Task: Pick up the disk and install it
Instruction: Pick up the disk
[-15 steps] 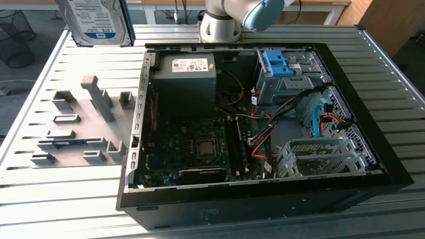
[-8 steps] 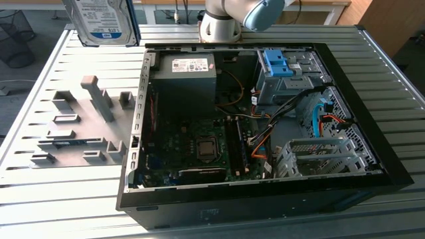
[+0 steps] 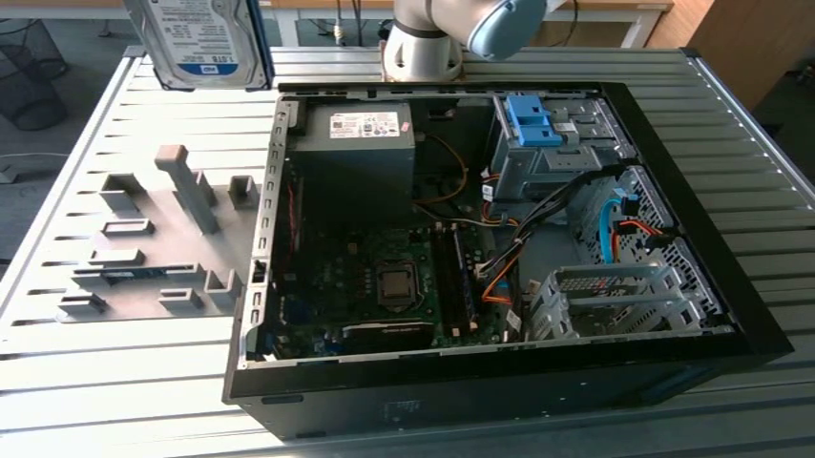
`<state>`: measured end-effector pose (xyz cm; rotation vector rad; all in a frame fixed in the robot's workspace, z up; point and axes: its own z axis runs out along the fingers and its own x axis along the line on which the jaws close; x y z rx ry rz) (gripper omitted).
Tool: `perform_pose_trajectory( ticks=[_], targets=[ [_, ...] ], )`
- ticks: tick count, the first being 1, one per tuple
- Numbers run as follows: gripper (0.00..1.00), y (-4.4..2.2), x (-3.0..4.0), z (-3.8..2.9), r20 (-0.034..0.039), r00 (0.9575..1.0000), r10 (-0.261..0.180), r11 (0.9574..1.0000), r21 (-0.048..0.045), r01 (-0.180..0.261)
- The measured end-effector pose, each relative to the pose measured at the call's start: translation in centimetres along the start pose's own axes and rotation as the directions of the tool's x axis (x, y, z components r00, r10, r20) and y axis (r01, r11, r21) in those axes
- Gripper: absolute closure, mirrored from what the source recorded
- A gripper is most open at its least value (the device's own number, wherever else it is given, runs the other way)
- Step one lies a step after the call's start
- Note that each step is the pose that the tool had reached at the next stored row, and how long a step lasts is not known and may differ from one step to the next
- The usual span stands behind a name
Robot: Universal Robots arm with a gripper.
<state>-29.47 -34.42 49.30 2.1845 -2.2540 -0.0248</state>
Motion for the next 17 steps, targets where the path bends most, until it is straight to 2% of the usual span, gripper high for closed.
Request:
perform_pose_trajectory(
  ticks=[7,12,17],
  targets=[
    [0.64,-0.12,0.84,0.00,0.0001,1.0000,0.000,1.0000,0.0001,0.000],
    [0.64,-0.32,0.88,-0.01,0.0000,1.0000,0.000,1.0000,0.0000,0.000],
    [0.64,-0.96,0.86,-0.02,0.0000,1.0000,0.000,1.0000,0.0000,0.000]
  ],
)
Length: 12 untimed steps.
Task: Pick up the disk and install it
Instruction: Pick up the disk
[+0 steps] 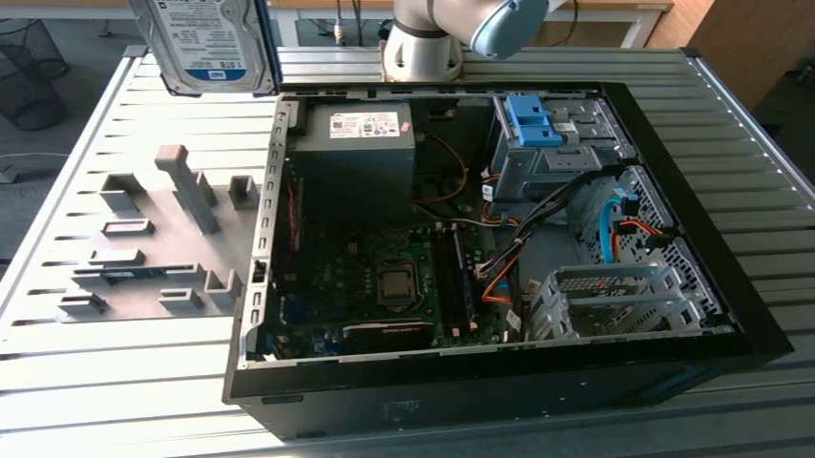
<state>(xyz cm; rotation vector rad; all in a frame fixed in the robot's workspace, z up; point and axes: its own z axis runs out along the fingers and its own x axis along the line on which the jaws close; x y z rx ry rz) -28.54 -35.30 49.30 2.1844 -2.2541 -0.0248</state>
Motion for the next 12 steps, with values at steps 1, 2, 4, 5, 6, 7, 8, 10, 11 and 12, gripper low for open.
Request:
perform_pose_trajectory(
  ticks=[1,2,4,5,6,7,8,10,11,12],
  targets=[
    [0.64,-0.17,-0.01,0.00,0.0000,1.0000,0.000,1.0000,0.0000,0.000],
    [0.64,-0.34,-0.01,0.00,0.0000,1.0000,0.000,1.0000,0.0001,0.000],
    [0.64,-0.70,-0.02,-0.01,0.0000,1.0000,0.000,1.0000,0.0000,0.000],
    [0.64,-0.87,-0.03,-0.01,0.0000,1.0000,0.000,1.0000,0.0000,0.000],
    [0.64,-1.05,-0.03,-0.02,0.0000,1.0000,0.000,1.0000,0.0000,0.000],
    [0.64,-1.23,-0.04,-0.02,0.0000,1.0000,0.000,1.0000,0.0000,0.000],
    [0.64,-1.44,-0.04,-0.02,0.0000,1.0000,0.000,1.0000,0.0000,0.000],
    [0.64,-1.84,-0.06,-0.02,0.0000,1.0000,0.000,1.0000,0.0000,0.000],
    [0.64,-2.04,-0.06,-0.03,0.0000,1.0000,0.000,1.0000,0.0000,0.000],
    [0.64,-2.25,-0.07,-0.03,0.0000,1.0000,0.000,1.0000,0.0001,0.000]
  ],
)
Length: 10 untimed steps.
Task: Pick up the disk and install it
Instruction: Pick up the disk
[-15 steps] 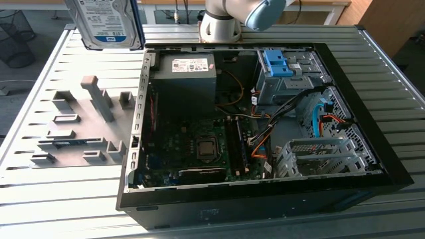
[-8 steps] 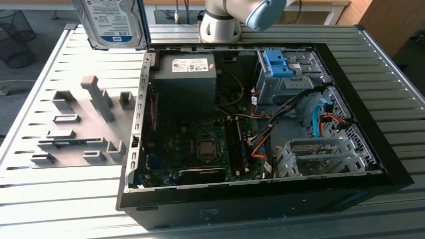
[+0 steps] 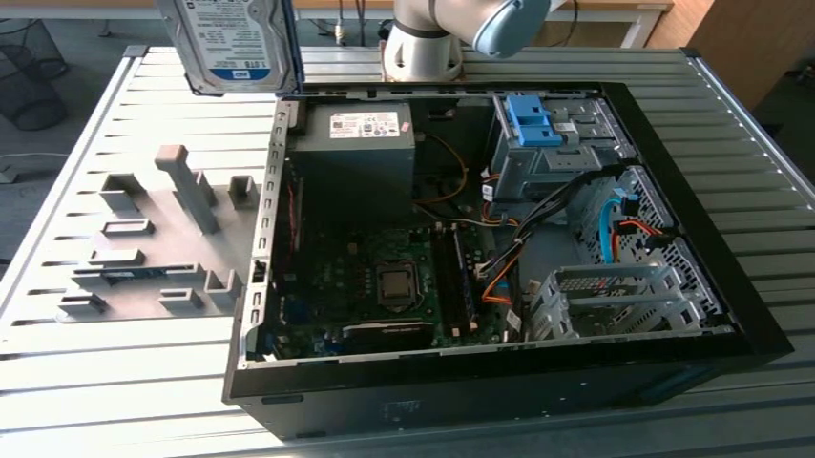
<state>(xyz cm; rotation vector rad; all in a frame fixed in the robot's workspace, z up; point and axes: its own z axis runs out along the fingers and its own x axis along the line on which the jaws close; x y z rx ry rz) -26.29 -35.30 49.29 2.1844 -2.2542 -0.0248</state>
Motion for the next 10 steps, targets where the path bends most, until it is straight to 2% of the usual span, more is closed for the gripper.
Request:
perform_pose_trajectory(
  ticks=[10],
  targets=[
    [0.64,-1.87,-0.06,-0.03,-0.0001,1.0000,0.000,1.0000,-0.0001,0.000]
  ],
)
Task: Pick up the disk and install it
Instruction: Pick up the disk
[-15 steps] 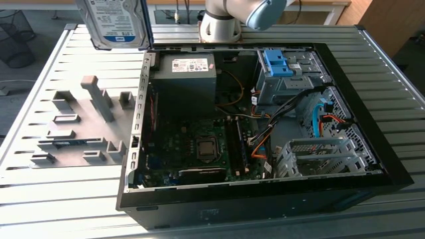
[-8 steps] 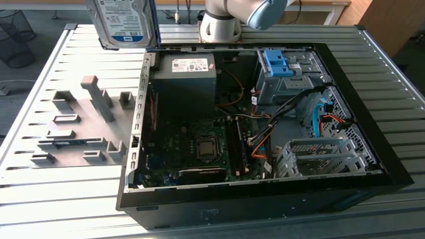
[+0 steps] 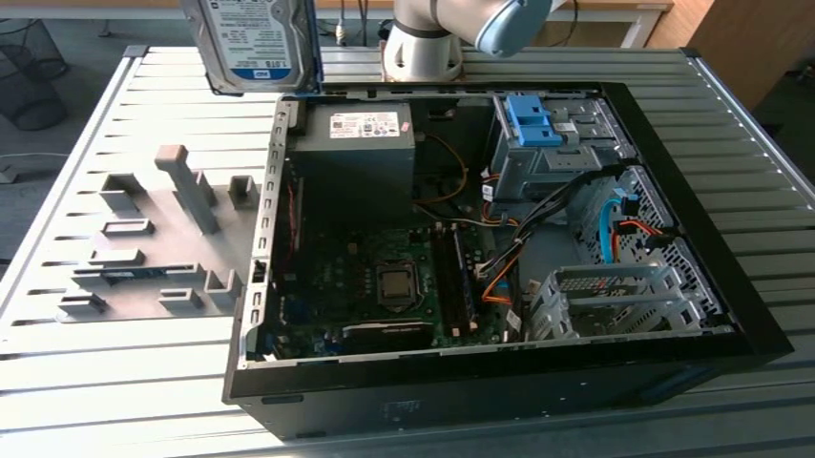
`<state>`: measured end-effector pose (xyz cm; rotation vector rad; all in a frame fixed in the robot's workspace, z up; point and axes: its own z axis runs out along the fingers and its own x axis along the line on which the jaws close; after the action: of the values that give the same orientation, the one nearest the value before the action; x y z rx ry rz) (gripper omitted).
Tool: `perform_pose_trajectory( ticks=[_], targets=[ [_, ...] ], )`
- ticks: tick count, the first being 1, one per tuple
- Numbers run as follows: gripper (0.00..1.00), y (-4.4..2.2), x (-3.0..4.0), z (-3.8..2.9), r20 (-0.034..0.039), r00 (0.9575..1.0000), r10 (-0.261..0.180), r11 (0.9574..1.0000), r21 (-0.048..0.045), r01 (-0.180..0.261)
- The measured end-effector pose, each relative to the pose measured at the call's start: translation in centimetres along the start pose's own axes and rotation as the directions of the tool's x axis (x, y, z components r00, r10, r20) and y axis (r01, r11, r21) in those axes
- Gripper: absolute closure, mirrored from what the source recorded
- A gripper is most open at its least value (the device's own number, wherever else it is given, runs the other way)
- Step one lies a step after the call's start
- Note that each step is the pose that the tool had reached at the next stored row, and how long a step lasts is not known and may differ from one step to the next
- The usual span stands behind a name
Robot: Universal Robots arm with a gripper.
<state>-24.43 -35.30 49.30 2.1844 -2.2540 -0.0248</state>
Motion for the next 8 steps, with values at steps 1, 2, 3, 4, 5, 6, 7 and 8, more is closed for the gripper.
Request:
perform_pose_trajectory(
  ticks=[1,2,3,4,5,6,7,8],
  targets=[
    [0.64,-0.01,0.00,0.00,0.0000,1.0000,0.000,1.0000,0.0000,0.000],
    [0.64,-0.01,0.00,0.00,0.0001,1.0000,0.000,1.0000,0.0000,0.000],
    [0.64,-0.05,0.00,0.00,0.0001,1.0000,0.000,1.0000,0.0000,0.000],
    [0.64,-0.07,0.00,0.00,0.0000,1.0000,0.000,1.0000,0.0001,0.000],
    [0.64,-0.08,0.00,0.00,0.0001,1.0000,0.000,1.0000,0.0001,0.000],
    [0.64,-0.09,0.00,0.00,0.0001,1.0000,0.000,1.0000,0.0000,0.000],
    [0.64,-0.12,-0.01,0.00,0.0001,1.0000,0.000,1.0000,0.0001,0.000],
    [0.64,-0.17,-0.01,0.00,0.0000,1.0000,0.000,1.0000,0.0000,0.000]
  ],
)
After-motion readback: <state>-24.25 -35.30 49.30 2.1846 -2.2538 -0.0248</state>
